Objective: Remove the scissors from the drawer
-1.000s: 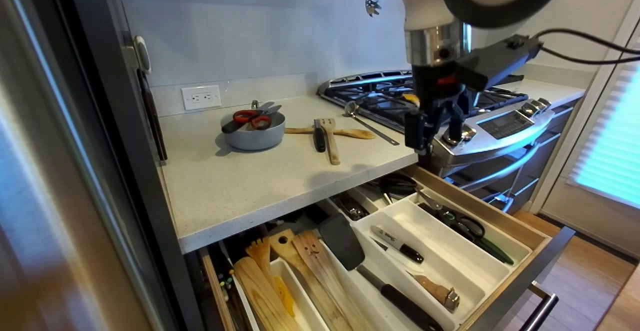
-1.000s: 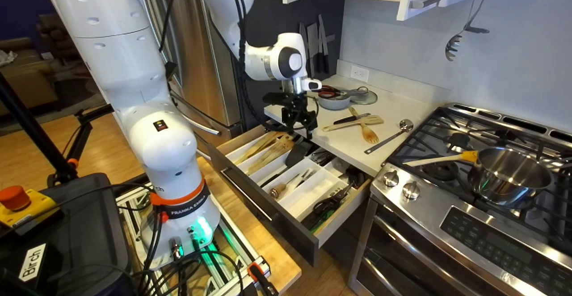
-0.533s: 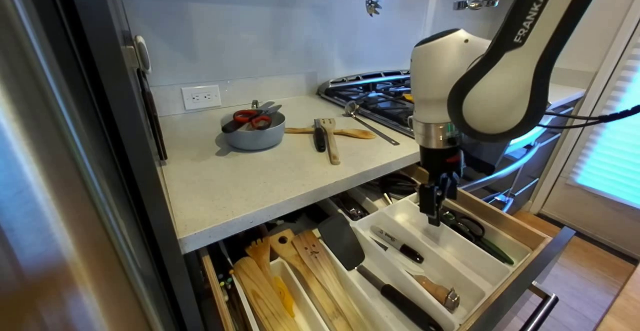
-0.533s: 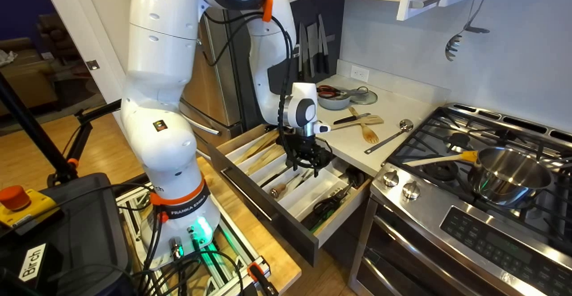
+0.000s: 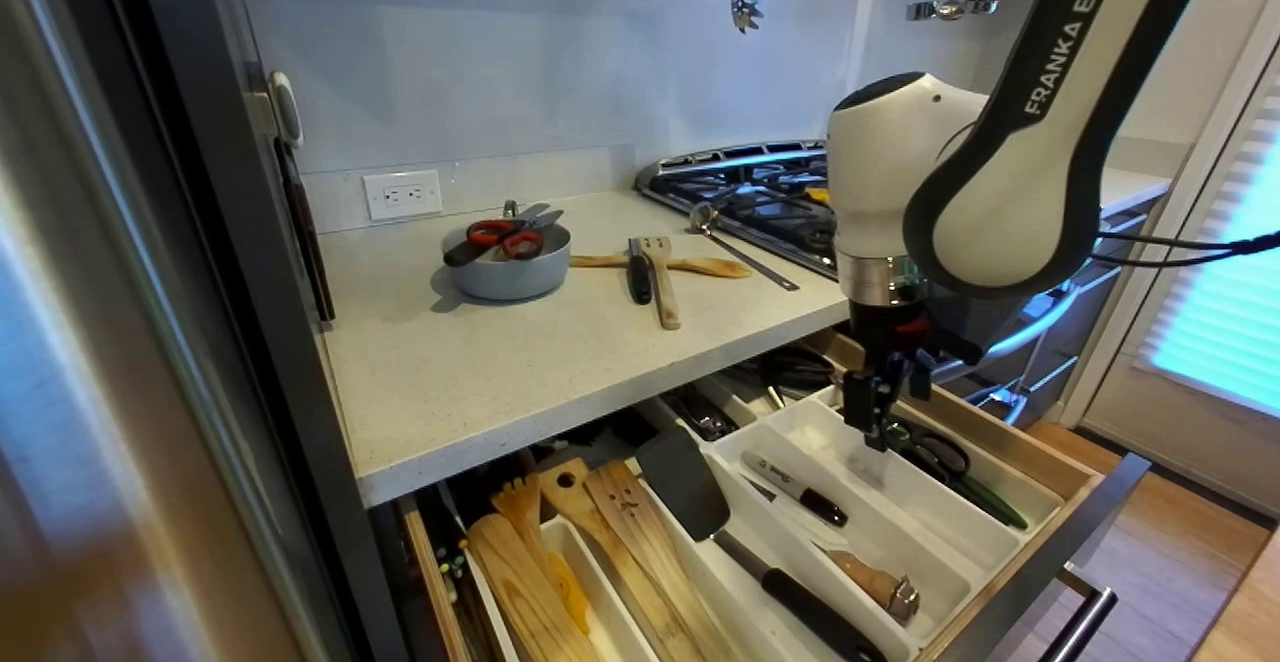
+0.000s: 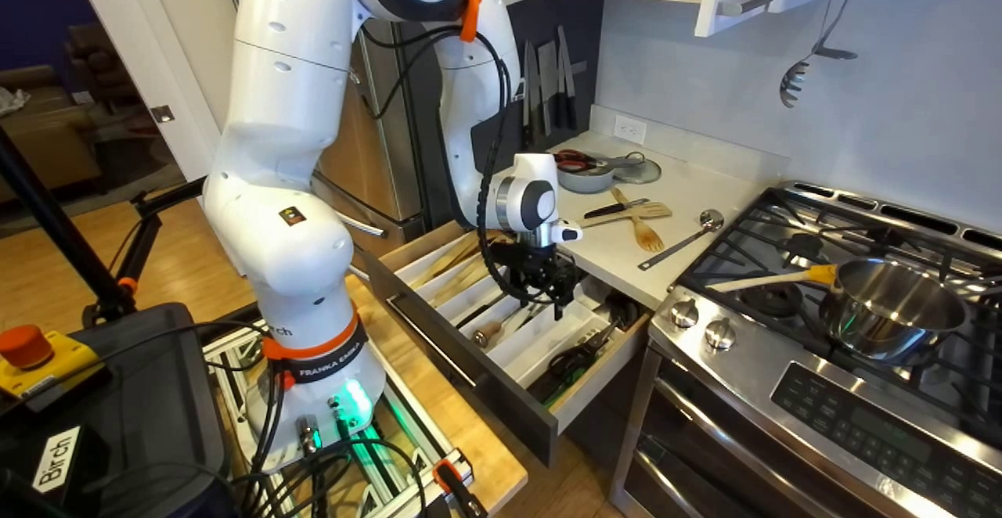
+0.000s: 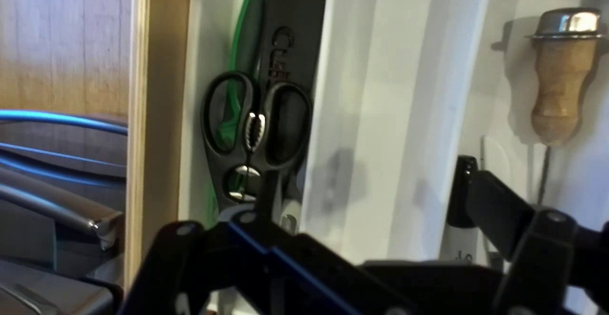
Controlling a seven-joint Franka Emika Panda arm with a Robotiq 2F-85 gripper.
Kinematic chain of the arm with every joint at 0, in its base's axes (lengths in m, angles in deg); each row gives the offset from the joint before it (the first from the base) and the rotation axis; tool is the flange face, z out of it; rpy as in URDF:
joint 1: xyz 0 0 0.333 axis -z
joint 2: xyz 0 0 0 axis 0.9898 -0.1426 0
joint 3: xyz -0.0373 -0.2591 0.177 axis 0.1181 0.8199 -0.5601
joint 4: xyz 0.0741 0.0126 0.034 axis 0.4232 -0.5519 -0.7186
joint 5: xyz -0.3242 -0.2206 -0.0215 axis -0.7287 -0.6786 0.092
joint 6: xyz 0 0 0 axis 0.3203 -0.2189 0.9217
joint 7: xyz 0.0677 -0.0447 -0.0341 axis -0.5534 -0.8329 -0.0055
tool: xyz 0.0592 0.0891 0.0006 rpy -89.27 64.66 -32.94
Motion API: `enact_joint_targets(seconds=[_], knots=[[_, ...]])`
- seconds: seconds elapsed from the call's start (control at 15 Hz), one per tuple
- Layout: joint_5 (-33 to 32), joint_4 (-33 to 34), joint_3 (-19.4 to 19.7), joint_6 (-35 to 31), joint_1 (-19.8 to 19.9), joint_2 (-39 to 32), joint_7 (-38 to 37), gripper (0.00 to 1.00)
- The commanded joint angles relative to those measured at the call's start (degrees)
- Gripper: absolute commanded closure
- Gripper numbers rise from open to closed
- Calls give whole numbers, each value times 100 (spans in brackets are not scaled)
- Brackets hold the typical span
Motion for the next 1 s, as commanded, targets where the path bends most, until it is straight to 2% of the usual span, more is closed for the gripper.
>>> enact_joint_targets(seconds=[0.0,0.07,0.2,0.27,0.33,0.4,0.53,0.6,0.67,0.73,0.87,0.93], knots=[[-691,-511,1027,-992,-603,-128,-790,0],[-1250,-556,1296,-1626,-662,-277,-890,0],[-1763,-462,1768,-2562,-788,-562,-1005,0],[-1788,-413,1992,-3068,-799,-815,-861,0],[-1637,-412,1743,-3107,-451,-921,-680,0],[-1553,-531,1733,-2733,-612,-521,-759,0],[-1553,-501,1755,-2962,-495,-749,-692,0],[-1386,-453,1925,-2792,-814,-799,-860,0],[-1323,-404,1880,-2750,-776,-861,-906,0],[-1234,-336,2037,-2741,-945,-934,-975,0],[-1150,-191,1962,-2726,-856,-1122,-1033,0],[-1124,-131,1883,-2648,-769,-1157,-1021,9]])
